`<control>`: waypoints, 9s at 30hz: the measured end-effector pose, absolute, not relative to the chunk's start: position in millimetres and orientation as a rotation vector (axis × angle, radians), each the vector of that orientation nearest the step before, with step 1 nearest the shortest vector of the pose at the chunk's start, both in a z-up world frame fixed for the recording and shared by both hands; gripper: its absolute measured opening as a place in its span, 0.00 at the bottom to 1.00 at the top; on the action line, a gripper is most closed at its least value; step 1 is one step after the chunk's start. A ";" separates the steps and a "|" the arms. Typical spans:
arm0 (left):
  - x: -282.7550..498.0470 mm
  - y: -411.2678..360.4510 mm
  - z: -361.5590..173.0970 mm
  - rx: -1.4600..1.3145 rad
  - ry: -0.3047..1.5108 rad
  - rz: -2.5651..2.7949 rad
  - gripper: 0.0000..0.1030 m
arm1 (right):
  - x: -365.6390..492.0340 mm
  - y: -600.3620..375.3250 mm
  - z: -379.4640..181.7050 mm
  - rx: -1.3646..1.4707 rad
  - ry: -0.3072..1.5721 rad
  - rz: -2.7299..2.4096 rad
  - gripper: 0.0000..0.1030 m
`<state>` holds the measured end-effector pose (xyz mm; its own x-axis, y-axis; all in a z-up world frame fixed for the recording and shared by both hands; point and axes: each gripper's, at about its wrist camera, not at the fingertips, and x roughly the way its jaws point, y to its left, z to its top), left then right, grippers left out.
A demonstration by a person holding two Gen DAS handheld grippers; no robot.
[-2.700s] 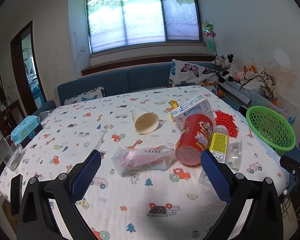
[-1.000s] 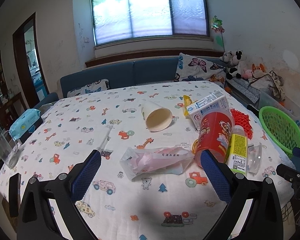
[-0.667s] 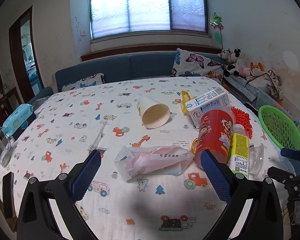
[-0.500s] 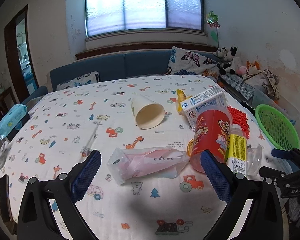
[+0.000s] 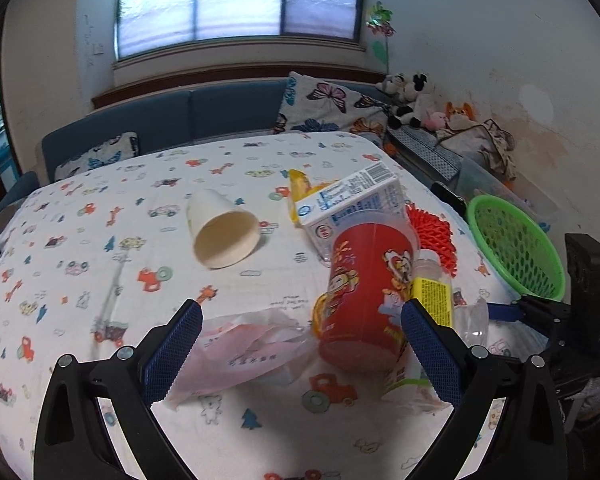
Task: Collect trash
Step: 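Grasp the red printed cup with the left tool while the right tool grasps the clear tub, then carry the clear tub and red cup to the green basket and release both, then grasp the pink plastic bag with the left tool while the right tool grasps the red mesh net, then carry the red mesh net over the green basket and open the right tool, then lower the pink plastic bag into the green basket and open the left tool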
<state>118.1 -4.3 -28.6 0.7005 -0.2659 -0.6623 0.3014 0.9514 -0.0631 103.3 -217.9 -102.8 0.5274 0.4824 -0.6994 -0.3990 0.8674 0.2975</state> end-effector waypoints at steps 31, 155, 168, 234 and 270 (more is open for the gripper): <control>202.0 -68.4 -69.2 0.076 0.984 -0.586 0.68 | 73.6 -241.9 -80.0 0.105 0.800 0.413 0.65; 128.5 26.6 -61.5 0.357 0.848 -0.390 0.80 | 83.5 -279.9 -44.0 0.098 0.743 0.208 0.80; 136.9 27.6 -94.9 0.481 0.849 -0.393 0.74 | 156.8 -264.5 -57.5 0.126 0.806 0.247 0.80; 147.8 -172.9 22.5 0.328 0.674 -0.769 0.07 | 104.6 -448.6 -74.1 0.248 0.781 -0.134 0.58; 155.5 -375.2 -41.5 0.400 0.870 -0.958 0.08 | 32.6 -498.2 -64.4 0.322 0.716 -0.201 0.69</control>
<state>155.5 -375.2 -41.5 0.2829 -0.5418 -0.7914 0.8401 0.5382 -0.0681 32.6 -498.2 -64.4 0.7381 -0.0706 -0.6710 0.2890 0.9317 0.2199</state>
